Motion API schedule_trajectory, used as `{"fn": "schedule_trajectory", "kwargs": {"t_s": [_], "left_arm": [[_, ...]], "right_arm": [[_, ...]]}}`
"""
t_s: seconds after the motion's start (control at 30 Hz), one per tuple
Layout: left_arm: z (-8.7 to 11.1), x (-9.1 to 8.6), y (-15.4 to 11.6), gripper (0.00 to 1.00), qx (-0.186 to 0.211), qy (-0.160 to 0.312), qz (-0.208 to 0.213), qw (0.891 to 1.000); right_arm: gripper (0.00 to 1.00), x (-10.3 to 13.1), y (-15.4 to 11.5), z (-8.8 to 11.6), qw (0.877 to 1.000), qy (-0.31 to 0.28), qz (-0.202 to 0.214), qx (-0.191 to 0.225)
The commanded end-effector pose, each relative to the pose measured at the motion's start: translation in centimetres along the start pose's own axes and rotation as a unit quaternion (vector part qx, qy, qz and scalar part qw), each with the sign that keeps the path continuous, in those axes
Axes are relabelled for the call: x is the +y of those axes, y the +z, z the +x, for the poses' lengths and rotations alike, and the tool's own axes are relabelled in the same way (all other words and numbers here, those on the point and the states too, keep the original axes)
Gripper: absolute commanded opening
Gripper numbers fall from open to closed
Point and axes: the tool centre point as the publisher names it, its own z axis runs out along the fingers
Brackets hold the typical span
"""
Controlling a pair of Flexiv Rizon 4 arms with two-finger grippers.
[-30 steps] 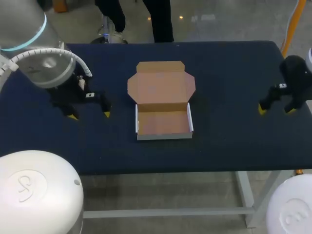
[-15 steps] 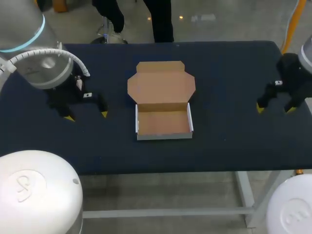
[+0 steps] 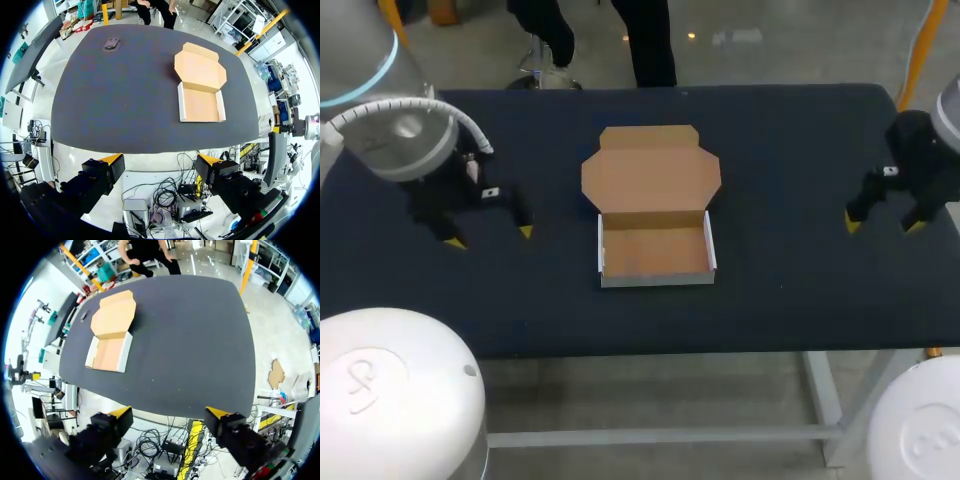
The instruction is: Assemble the packaging by folding the flat box into shape, placing the metal phone stand inside, and closing the box properly
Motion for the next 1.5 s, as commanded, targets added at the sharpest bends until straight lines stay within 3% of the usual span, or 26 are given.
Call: {"fn": "schedule_trajectory", "kwargs": {"t_s": [0.03,1.03,1.5], "left_arm": [[-0.2,-0.8,1.1,1.0,-0.004,-0.005,-0.005,1.0],[-7.4,-6.7,8.6,1.0,-0.02,-0.058,0.003,0.998],[-9.5,-8.6,11.1,1.0,-0.034,-0.08,-0.007,0.996]], "right_arm": [[1.0,0.0,-0.3,0.1,1.0,0.0,0.002,0.0],[1.0,0.0,-0.3,0.1,1.0,0.0,0.002,0.0],[1.0,0.0,-0.3,0.1,1.0,0.0,0.002,0.0]]}}
